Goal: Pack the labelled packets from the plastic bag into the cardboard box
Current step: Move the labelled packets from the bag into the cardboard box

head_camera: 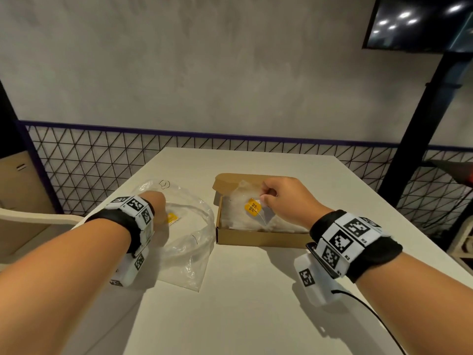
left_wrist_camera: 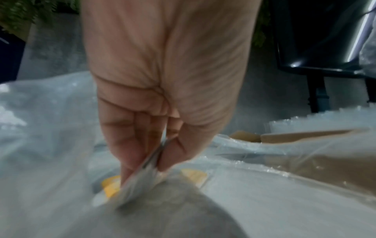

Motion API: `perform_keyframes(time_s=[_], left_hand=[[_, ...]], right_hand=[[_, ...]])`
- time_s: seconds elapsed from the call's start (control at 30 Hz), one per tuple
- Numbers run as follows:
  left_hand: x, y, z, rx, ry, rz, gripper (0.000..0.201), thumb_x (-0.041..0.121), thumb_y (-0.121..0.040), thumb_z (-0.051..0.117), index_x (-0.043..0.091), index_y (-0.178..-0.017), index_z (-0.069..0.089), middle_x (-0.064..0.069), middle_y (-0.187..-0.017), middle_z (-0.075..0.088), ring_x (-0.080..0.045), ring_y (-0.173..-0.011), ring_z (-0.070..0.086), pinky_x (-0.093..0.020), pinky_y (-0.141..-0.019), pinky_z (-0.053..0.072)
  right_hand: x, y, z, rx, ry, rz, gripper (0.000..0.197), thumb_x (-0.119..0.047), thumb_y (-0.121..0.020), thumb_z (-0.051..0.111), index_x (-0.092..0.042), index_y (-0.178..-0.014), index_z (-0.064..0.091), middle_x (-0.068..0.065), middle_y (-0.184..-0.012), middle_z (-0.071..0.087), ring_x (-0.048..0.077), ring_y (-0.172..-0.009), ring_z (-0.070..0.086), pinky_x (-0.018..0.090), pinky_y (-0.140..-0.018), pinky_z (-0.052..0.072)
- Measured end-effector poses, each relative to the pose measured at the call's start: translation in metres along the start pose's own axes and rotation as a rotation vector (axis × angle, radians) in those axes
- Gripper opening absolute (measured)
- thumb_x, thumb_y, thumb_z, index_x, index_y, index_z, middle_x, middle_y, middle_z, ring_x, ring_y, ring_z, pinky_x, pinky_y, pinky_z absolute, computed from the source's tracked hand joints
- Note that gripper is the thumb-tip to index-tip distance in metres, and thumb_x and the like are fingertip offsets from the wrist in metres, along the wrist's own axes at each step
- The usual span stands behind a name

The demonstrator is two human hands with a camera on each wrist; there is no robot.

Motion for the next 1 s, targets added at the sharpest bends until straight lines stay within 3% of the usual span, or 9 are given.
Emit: perform_keyframes(time_s=[0.13,0.33,0.4,0.53,0.63,0.77,0.83,0.93,1.0], left_hand=[[0.023,0.053,-0.038,0.14,0.075,0.049,0.026,0.015,-0.091,0.05,0.003,-0.11,0.063,-0.011,-0.113,0.063,-0.026,-0.106,0.059,-0.028,-0.085,0.047],[0.038,0.071,-0.072,0.317,0.638,0.216,0.008,0.012,-0.085,0.061,0.007,-0.079,0.063,-0.01,-0.079,0.064,-0.021,-0.073,0.056,-0.031,-0.068,0.048],[0.053,0.085,-0.08,0.316,0.818,0.31,0.006,0.009,-0.084,0.064,0.004,-0.082,0.065,-0.005,-0.07,0.061,-0.016,-0.064,0.055,-0.023,-0.06,0.049],[0.088,0.111,-0.09,0.351,0.899,0.46,0.008,0.015,-0.086,0.064,0.012,-0.08,0.067,0.003,-0.07,0.061,-0.01,-0.067,0.056,-0.017,-0.06,0.045],[0.111,0.13,-0.095,0.405,0.923,0.532,0.011,0.015,-0.086,0.062,0.014,-0.077,0.067,0.005,-0.074,0.063,-0.009,-0.072,0.058,-0.019,-0.066,0.049],[0.137,0.147,-0.095,0.357,0.938,0.653,0.012,0.016,-0.085,0.063,0.007,-0.087,0.071,-0.009,-0.082,0.069,-0.019,-0.078,0.063,-0.032,-0.073,0.053],[0.148,0.153,-0.093,0.273,0.991,0.731,0.013,0.01,-0.086,0.061,0.003,-0.09,0.072,-0.01,-0.083,0.069,-0.017,-0.076,0.063,-0.032,-0.075,0.052],[0.153,0.157,-0.093,0.186,1.081,0.747,0.02,0.005,-0.088,0.059,0.006,-0.104,0.07,0.003,-0.088,0.061,0.004,-0.075,0.06,-0.006,-0.072,0.046],[0.154,0.156,-0.092,0.145,1.132,0.739,0.023,0.005,-0.088,0.059,0.013,-0.109,0.067,0.003,-0.094,0.064,-0.003,-0.075,0.062,-0.009,-0.068,0.051]], right_hand=[[0.001,0.002,0.0,-0.013,0.011,0.007,0.011,-0.012,-0.091,0.05,-0.018,-0.085,0.057,-0.008,-0.073,0.051,0.012,-0.071,0.049,0.017,-0.055,0.035],[0.004,0.008,-0.01,0.049,-0.12,0.044,0.051,0.001,-0.091,0.044,-0.026,-0.134,0.041,0.004,-0.089,0.06,0.018,-0.078,0.057,0.025,-0.069,0.049],[0.004,0.008,-0.013,0.057,-0.134,0.066,0.042,0.004,-0.088,0.042,-0.021,-0.119,0.055,0.007,-0.091,0.063,0.022,-0.079,0.059,0.034,-0.074,0.051],[0.0,0.008,-0.014,0.039,-0.072,0.123,0.029,0.0,-0.086,0.044,-0.011,-0.086,0.07,0.008,-0.094,0.065,0.029,-0.087,0.062,0.031,-0.075,0.048],[-0.003,0.012,-0.016,0.056,-0.28,0.132,0.025,-0.015,-0.089,0.05,0.0,-0.081,0.069,0.012,-0.082,0.066,0.034,-0.073,0.059,0.035,-0.07,0.047],[-0.006,0.018,-0.021,0.053,-0.476,0.127,0.046,-0.046,-0.087,0.055,-0.003,-0.085,0.07,0.01,-0.075,0.066,0.019,-0.07,0.058,0.038,-0.078,0.051],[-0.004,0.021,-0.024,0.073,-0.529,0.14,0.039,-0.043,-0.089,0.055,-0.008,-0.083,0.07,0.008,-0.076,0.068,0.016,-0.073,0.062,0.035,-0.079,0.052],[0.003,0.024,-0.03,0.139,-0.652,0.173,0.023,-0.024,-0.094,0.052,-0.016,-0.076,0.065,0.005,-0.073,0.066,0.015,-0.07,0.062,0.035,-0.079,0.053],[0.008,0.026,-0.034,0.169,-0.702,0.217,0.021,-0.013,-0.094,0.049,-0.015,-0.078,0.063,0.009,-0.074,0.062,0.018,-0.069,0.058,0.035,-0.078,0.053]])
Point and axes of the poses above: each hand's wrist, its own y-axis away from the middle knuckle, its own z-axis out of the palm, x = y × z, the point moved 4 cm from there along -y, towards the middle knuckle
